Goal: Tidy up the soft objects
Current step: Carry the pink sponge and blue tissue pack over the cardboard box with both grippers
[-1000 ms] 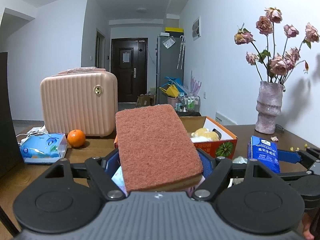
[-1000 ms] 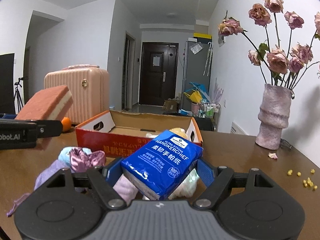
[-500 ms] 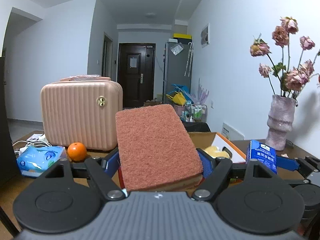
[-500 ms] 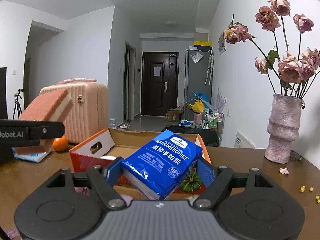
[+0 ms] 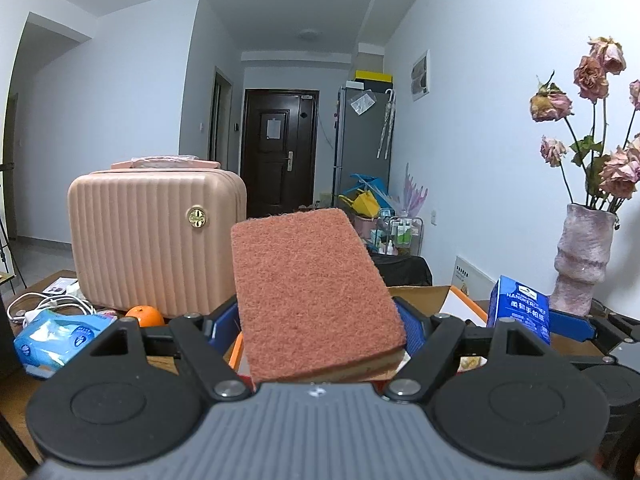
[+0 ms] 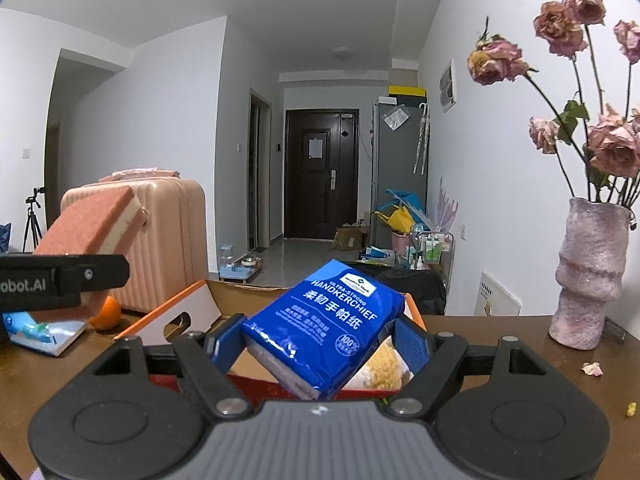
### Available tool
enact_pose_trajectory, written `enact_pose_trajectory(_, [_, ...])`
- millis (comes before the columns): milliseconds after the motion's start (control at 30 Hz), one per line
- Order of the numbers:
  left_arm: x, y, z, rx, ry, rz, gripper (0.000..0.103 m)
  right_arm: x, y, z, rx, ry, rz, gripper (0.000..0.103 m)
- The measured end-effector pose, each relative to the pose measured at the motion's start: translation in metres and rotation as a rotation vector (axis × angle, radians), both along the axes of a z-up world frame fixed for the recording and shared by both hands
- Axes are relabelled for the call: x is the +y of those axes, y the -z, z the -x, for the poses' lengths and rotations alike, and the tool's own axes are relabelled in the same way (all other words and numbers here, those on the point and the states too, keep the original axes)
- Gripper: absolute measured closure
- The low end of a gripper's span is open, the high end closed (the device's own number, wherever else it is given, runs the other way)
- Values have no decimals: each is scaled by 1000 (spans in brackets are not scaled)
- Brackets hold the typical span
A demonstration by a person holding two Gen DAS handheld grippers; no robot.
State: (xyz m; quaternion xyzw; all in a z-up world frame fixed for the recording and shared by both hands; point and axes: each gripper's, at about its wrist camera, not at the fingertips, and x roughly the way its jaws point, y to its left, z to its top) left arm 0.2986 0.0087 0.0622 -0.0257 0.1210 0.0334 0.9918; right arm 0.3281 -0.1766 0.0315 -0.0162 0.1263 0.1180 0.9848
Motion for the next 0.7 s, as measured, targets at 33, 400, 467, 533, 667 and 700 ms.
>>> enact_pose_trajectory(33, [0, 0, -4, 1, 0, -1, 24, 1, 0, -4, 2, 0, 3, 25])
enact_pose_trajectory(400, [1, 0, -46, -3, -17, -12, 24, 10, -1, -41, 25, 19, 18, 25])
enact_pose_trajectory(467, [2, 0, -54, -4, -19, -15, 24, 11, -2, -49, 31, 25, 16, 25])
enact_pose_trajectory(533, [2, 1, -62, -2, -22, -17, 24, 14, -3, -58, 43, 28, 18, 25])
enact_pose_trajectory(667, [4, 2, -83, 19, -15, -13, 24, 17, -5, -76, 70, 45, 28, 25])
enact_pose_trajectory(700, [4, 2, -88, 24, -14, -14, 24, 18, -5, -80, 78, 51, 30, 25])
